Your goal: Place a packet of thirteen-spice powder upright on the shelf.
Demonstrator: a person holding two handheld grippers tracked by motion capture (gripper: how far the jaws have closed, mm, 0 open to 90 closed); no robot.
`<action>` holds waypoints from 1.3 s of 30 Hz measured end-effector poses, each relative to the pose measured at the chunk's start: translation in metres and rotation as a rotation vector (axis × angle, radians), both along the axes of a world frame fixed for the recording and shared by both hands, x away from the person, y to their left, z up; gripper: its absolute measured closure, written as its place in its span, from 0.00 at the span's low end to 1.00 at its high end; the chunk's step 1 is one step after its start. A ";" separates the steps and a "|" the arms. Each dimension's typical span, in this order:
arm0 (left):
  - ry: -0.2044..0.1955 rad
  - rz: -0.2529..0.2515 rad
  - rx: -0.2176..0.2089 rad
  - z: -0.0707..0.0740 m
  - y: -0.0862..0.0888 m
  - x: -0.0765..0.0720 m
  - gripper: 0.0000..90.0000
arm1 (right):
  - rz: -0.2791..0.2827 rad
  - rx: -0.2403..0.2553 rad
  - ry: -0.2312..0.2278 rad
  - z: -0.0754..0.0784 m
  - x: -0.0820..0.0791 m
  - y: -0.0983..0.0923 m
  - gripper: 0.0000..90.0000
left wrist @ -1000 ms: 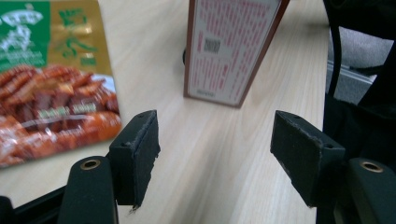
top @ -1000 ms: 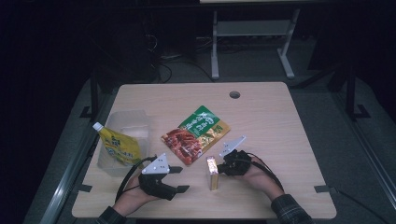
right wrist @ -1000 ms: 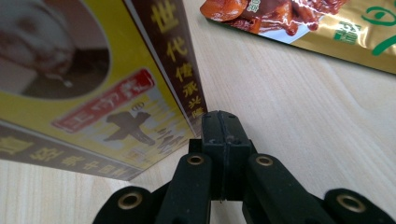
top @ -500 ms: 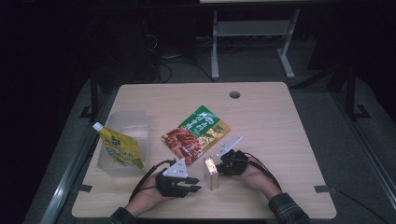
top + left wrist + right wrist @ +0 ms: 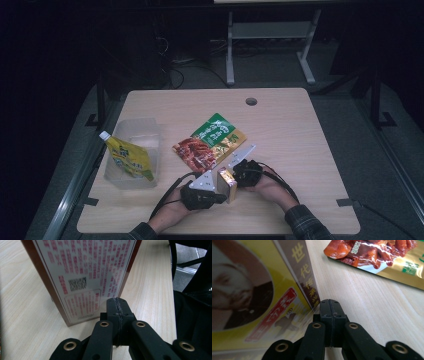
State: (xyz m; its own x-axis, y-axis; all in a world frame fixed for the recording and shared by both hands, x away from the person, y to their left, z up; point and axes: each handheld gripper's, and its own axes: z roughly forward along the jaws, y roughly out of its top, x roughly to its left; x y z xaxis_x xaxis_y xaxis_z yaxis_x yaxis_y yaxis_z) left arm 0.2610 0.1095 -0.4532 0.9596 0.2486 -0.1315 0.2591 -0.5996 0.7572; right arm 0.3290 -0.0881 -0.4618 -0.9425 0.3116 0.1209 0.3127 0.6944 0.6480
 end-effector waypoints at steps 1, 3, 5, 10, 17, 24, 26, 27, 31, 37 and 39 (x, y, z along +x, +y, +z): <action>-0.001 -0.001 0.001 0.000 0.000 0.000 1.00 | 0.002 -0.002 -0.003 0.000 0.000 0.001 1.00; 0.001 0.000 0.000 0.000 -0.001 0.000 1.00 | 0.013 0.004 -0.004 0.000 0.001 0.002 1.00; -0.003 -0.001 0.001 0.000 -0.001 -0.001 1.00 | 0.010 0.002 -0.004 0.000 0.001 0.004 1.00; -0.011 0.001 0.000 0.000 -0.002 0.000 1.00 | 0.009 0.012 0.000 0.002 0.002 0.003 1.00; -0.011 -0.008 -0.007 0.000 -0.007 0.000 1.00 | 0.028 0.036 0.009 0.002 0.001 0.003 1.00; -0.006 -0.009 -0.012 0.003 -0.003 -0.002 0.97 | -0.036 0.030 0.001 0.007 0.001 -0.008 1.00; -0.001 -0.012 -0.009 0.004 0.000 -0.001 0.93 | -0.097 0.021 -0.005 0.012 -0.001 -0.020 1.00; 0.000 -0.011 -0.008 0.006 0.003 -0.001 0.93 | -0.097 0.021 -0.005 0.012 -0.001 -0.020 1.00; 0.014 -0.005 -0.008 0.009 0.014 -0.001 0.86 | -0.180 0.031 -0.002 0.018 -0.011 -0.042 0.90; 0.034 0.020 0.032 0.008 0.036 -0.003 0.70 | -0.258 0.032 -0.026 0.030 -0.033 -0.066 0.73; 0.043 0.026 0.038 0.008 0.042 -0.003 0.66 | -0.273 0.047 -0.029 0.033 -0.041 -0.071 0.68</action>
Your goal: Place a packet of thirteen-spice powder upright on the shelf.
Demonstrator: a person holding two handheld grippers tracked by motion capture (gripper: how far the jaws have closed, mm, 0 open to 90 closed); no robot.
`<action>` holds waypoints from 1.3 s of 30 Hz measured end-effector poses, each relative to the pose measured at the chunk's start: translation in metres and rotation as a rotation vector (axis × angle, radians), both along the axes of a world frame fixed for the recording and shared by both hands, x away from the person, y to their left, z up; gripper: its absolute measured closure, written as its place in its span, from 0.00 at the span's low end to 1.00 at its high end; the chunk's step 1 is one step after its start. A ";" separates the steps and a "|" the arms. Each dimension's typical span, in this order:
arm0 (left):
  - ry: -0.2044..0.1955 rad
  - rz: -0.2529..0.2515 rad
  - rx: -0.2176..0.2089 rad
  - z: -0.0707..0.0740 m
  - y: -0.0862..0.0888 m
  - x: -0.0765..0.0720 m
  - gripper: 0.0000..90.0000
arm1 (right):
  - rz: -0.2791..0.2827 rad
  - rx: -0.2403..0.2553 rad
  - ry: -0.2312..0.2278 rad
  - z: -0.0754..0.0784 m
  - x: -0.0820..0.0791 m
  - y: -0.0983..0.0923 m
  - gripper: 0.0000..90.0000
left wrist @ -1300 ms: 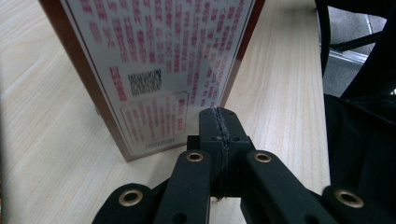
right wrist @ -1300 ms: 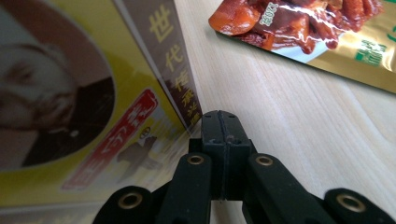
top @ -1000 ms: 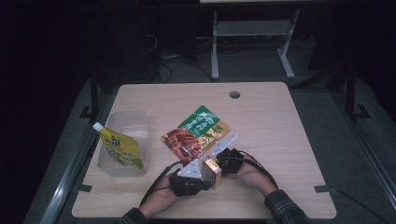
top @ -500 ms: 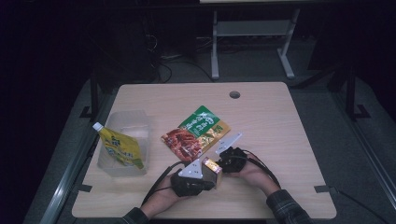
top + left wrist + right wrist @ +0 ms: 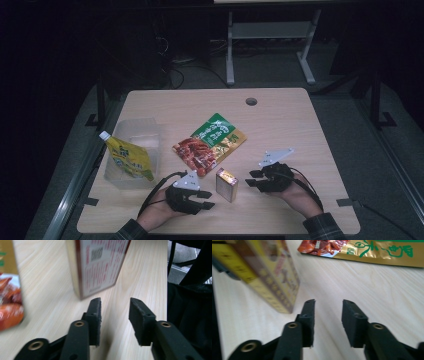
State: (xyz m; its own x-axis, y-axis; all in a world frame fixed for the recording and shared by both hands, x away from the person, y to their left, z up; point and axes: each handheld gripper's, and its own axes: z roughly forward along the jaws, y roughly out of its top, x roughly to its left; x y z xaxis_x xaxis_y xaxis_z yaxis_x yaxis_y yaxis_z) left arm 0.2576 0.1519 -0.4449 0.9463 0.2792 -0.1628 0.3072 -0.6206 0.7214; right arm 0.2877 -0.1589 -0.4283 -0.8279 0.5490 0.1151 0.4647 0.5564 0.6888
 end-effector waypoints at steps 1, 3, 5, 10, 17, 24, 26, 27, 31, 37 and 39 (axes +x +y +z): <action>0.007 0.010 0.002 0.000 0.005 -0.001 0.62 | -0.010 0.018 -0.002 0.002 -0.009 -0.003 0.64; 0.008 0.026 0.003 0.000 0.012 -0.002 0.60 | -0.012 0.026 0.001 0.002 -0.014 -0.004 0.62; 0.005 0.037 0.008 0.000 0.020 -0.004 0.56 | -0.016 0.028 0.007 0.003 -0.023 -0.004 0.58; 0.012 0.062 0.007 -0.001 0.034 -0.005 0.52 | -0.008 0.054 0.010 0.002 -0.039 0.006 0.52; 0.009 0.070 -0.013 -0.005 0.031 -0.004 0.48 | 0.003 0.071 0.008 0.004 -0.040 0.029 0.48; 0.006 0.074 -0.013 -0.006 0.030 -0.003 0.44 | 0.012 0.099 -0.017 0.006 -0.035 0.045 0.48; 0.009 0.070 -0.011 -0.006 0.029 -0.003 0.44 | 0.016 0.093 -0.021 0.005 -0.033 0.050 0.51; 0.008 0.067 -0.011 -0.006 0.029 -0.003 0.44 | 0.016 0.091 -0.016 0.005 -0.032 0.052 0.55; 0.007 0.058 -0.010 -0.006 0.028 -0.003 0.42 | 0.029 0.090 -0.012 0.003 -0.026 0.056 0.64; 0.001 0.067 -0.016 -0.007 0.028 -0.004 0.40 | 0.024 0.082 -0.027 0.003 -0.022 0.058 0.74; 0.005 0.071 -0.020 -0.007 0.027 -0.004 0.39 | 0.029 0.078 -0.033 0.003 -0.020 0.058 0.74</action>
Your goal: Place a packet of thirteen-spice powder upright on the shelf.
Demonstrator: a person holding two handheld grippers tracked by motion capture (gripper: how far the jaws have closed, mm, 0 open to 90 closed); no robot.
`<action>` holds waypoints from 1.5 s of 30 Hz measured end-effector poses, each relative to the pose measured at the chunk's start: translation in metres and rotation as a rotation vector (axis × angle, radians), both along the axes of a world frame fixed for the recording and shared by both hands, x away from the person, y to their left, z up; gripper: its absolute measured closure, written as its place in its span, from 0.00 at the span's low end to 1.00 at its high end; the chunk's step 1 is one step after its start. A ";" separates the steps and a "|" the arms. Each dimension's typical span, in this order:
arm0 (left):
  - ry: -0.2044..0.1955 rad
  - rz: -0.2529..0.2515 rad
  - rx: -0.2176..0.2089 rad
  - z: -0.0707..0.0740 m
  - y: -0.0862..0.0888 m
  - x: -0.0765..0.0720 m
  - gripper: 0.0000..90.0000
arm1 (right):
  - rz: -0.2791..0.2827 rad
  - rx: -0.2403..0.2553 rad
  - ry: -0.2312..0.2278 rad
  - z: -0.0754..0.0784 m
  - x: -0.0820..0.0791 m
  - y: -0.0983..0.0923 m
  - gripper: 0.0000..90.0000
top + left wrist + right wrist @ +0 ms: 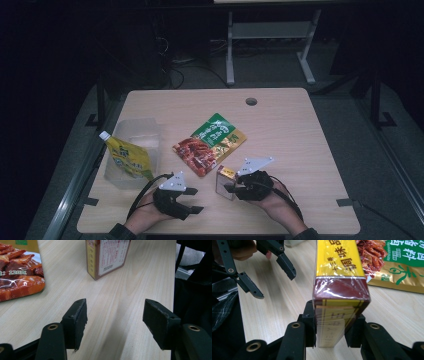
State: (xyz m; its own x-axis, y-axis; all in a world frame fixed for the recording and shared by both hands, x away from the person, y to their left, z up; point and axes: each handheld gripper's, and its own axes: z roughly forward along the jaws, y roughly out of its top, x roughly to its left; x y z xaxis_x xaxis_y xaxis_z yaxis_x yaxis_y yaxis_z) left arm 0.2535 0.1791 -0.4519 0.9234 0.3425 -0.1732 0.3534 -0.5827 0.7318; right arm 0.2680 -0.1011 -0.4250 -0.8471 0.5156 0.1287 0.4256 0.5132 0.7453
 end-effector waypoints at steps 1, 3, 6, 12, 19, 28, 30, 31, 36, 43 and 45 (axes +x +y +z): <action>0.000 0.000 0.002 0.000 0.000 0.000 0.39 | 0.000 0.000 0.000 0.000 0.000 0.000 0.74; -0.005 -0.003 0.005 0.000 0.000 0.000 0.38 | 0.008 -0.002 -0.006 0.000 0.000 0.000 0.74; -0.014 -0.002 0.005 0.000 0.000 0.000 0.36 | 0.018 -0.007 -0.015 0.001 0.001 0.001 0.74; -0.021 -0.003 0.007 0.000 -0.001 0.000 0.34 | 0.034 -0.008 -0.047 0.006 0.007 0.003 0.75; -0.025 -0.004 -0.006 0.000 -0.002 -0.001 0.32 | 0.061 0.009 -0.079 0.018 0.023 0.010 0.75; -0.031 -0.012 0.002 0.002 0.000 -0.003 0.30 | 0.129 0.009 -0.132 0.030 0.052 0.032 0.75; -0.030 -0.013 0.003 0.003 0.001 -0.003 0.29 | 0.145 0.012 -0.131 0.032 0.059 0.038 0.75; -0.032 -0.010 0.004 0.003 0.001 -0.003 0.29 | 0.152 0.013 -0.136 0.033 0.062 0.041 0.75; -0.034 -0.010 0.007 0.003 0.002 -0.005 0.28 | 0.191 0.022 -0.140 0.036 0.080 0.055 0.75; -0.025 -0.010 0.013 0.002 0.002 -0.006 0.28 | 0.259 0.018 -0.163 0.042 0.101 0.079 0.75; -0.025 -0.009 0.010 0.002 0.002 -0.006 0.28 | 0.277 0.023 -0.164 0.044 0.106 0.087 0.75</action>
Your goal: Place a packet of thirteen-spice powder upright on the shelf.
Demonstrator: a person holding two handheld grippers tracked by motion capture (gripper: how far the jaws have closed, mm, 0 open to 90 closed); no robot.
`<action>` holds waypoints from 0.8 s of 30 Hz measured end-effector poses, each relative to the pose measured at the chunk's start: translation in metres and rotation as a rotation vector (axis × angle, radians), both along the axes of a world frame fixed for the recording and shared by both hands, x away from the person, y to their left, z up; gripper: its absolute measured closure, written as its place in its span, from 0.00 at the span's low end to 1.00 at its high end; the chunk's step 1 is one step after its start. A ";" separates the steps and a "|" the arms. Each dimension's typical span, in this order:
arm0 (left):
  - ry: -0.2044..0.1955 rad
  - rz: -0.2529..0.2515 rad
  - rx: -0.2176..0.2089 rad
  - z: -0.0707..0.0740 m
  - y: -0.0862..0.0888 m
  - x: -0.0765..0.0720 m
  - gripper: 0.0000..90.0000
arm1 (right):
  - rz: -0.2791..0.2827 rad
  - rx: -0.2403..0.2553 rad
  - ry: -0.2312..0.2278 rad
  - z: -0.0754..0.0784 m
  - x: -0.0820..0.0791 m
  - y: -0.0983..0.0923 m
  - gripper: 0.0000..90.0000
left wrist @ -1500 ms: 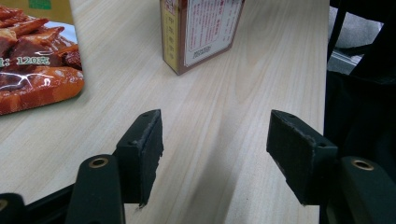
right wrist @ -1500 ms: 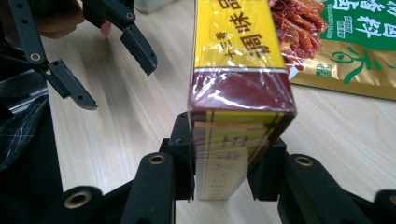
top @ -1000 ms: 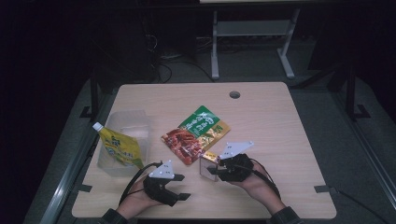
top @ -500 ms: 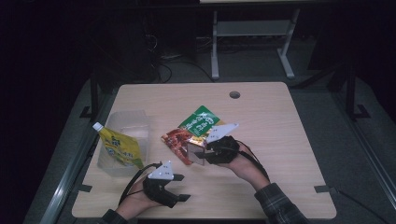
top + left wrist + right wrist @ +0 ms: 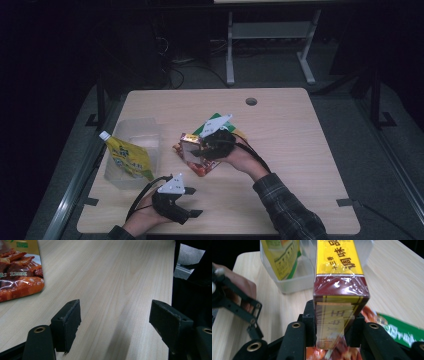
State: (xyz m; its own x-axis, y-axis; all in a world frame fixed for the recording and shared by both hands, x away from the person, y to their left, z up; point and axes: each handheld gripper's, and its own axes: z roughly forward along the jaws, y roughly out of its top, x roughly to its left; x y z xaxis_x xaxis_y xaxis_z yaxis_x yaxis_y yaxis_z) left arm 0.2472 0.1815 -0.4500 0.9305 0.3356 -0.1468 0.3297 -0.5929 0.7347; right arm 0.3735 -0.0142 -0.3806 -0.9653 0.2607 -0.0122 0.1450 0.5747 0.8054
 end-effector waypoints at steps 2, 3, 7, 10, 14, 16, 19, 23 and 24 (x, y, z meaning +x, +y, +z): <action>-0.005 -0.004 0.008 0.000 0.000 0.000 0.27 | 0.012 -0.003 0.009 0.003 0.003 0.008 0.75; -0.006 -0.006 0.010 0.000 0.001 0.000 0.27 | 0.029 -0.006 -0.001 0.006 0.007 0.016 0.75; -0.004 -0.015 0.010 -0.001 0.000 0.000 0.27 | 0.047 -0.011 -0.011 0.009 0.012 0.028 0.75; 0.000 -0.022 0.016 0.000 -0.001 0.000 0.27 | 0.064 -0.012 0.008 0.010 0.016 0.039 0.75; 0.003 -0.029 0.012 -0.001 -0.002 -0.001 0.27 | 0.101 -0.028 -0.014 0.011 0.023 0.054 0.75; 0.008 -0.029 0.005 -0.002 -0.003 -0.001 0.27 | 0.110 -0.031 -0.010 0.011 0.026 0.061 0.75; 0.006 -0.034 0.009 -0.002 -0.004 -0.001 0.27 | 0.124 -0.027 0.004 0.010 0.029 0.070 0.75; 0.006 -0.042 0.009 -0.003 -0.004 -0.001 0.27 | 0.154 -0.039 -0.003 0.009 0.033 0.085 0.75; 0.008 -0.043 0.006 -0.003 -0.005 -0.002 0.27 | 0.154 -0.039 -0.003 0.009 0.033 0.085 0.75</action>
